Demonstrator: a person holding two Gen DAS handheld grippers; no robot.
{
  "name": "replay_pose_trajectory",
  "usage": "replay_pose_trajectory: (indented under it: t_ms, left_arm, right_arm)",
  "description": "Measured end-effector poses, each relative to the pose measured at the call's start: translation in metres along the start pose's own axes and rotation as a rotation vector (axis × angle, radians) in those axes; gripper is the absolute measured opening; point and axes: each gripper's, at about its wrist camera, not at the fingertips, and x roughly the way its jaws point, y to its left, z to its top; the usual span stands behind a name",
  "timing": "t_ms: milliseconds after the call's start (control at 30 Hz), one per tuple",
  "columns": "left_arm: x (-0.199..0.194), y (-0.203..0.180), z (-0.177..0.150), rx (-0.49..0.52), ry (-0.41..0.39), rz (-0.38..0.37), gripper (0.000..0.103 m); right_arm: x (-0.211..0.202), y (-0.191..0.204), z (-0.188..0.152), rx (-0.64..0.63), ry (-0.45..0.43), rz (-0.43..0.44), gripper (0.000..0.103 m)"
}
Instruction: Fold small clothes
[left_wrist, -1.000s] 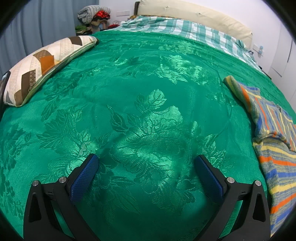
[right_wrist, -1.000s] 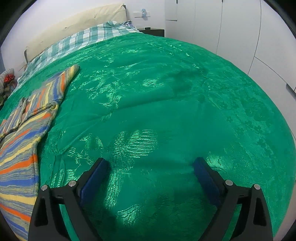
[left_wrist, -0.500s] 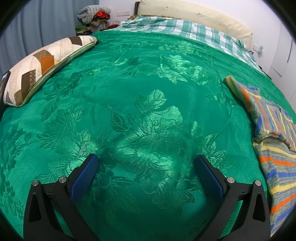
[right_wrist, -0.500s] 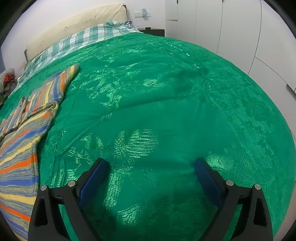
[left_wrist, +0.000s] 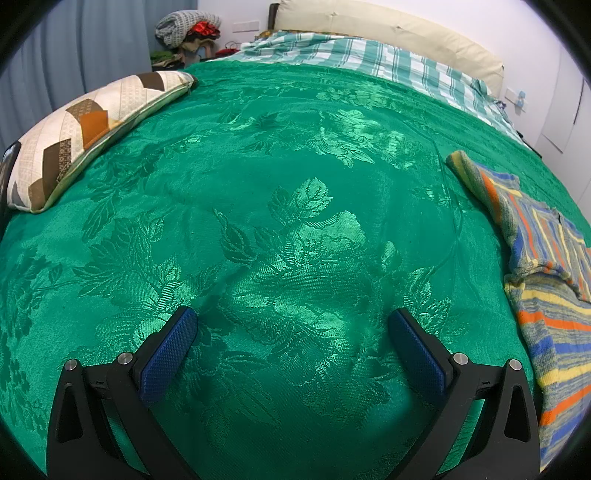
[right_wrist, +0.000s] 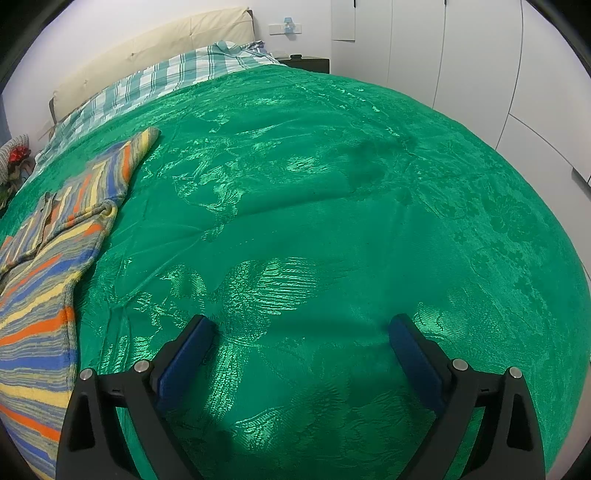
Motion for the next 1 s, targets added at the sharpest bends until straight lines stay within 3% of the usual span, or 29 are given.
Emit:
replay_pose_trajectory:
  t_ms: [1000]
  left_arm:
    - [-0.0003,-0.0001,-0.0001,0.000,0.000,0.000,0.103]
  right_arm:
    - [-0.0012,-0.0008,-0.0012,-0.003,-0.005,-0.003,0.097]
